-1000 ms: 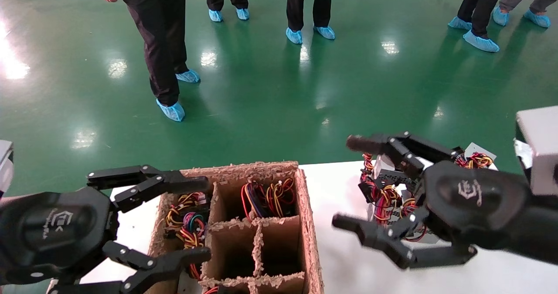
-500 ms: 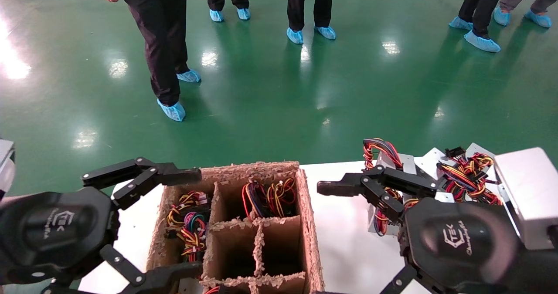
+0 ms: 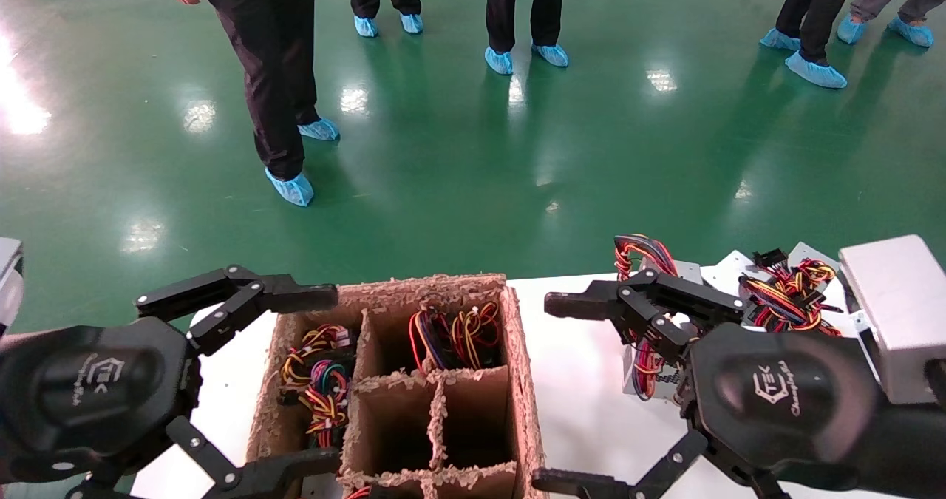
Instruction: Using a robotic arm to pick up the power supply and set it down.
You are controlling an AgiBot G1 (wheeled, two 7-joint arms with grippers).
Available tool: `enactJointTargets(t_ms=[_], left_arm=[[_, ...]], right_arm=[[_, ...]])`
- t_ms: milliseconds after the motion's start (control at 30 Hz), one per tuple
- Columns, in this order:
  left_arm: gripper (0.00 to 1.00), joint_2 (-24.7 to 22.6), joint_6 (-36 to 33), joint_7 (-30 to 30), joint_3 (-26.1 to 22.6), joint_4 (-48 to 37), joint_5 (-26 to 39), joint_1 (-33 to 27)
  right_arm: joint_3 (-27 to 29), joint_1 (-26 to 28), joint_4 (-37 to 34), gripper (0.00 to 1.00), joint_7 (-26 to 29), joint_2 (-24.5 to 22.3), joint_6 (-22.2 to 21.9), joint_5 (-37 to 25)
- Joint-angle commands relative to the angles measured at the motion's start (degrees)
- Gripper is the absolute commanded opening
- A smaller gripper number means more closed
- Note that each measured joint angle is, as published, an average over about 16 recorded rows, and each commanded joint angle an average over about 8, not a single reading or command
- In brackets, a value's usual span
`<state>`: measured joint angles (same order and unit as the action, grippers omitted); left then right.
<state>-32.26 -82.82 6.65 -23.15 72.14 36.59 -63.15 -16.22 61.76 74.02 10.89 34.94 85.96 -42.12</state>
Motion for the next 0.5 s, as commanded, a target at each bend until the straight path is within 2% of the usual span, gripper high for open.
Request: enactJointTargets(t_ms=[33, 500], left_arm=[[1.00, 0.00, 0.00, 0.00, 0.00, 0.00, 0.00, 0.00], [1.00, 0.00, 0.00, 0.00, 0.00, 0.00, 0.00, 0.00]], right_arm=[[0.05, -0.05, -0.11, 1.00, -0.04, 0.01, -0.07, 0.06], [0.16, -0.18, -0.41, 1.00, -0.11, 0.06, -0.23, 0.22]])
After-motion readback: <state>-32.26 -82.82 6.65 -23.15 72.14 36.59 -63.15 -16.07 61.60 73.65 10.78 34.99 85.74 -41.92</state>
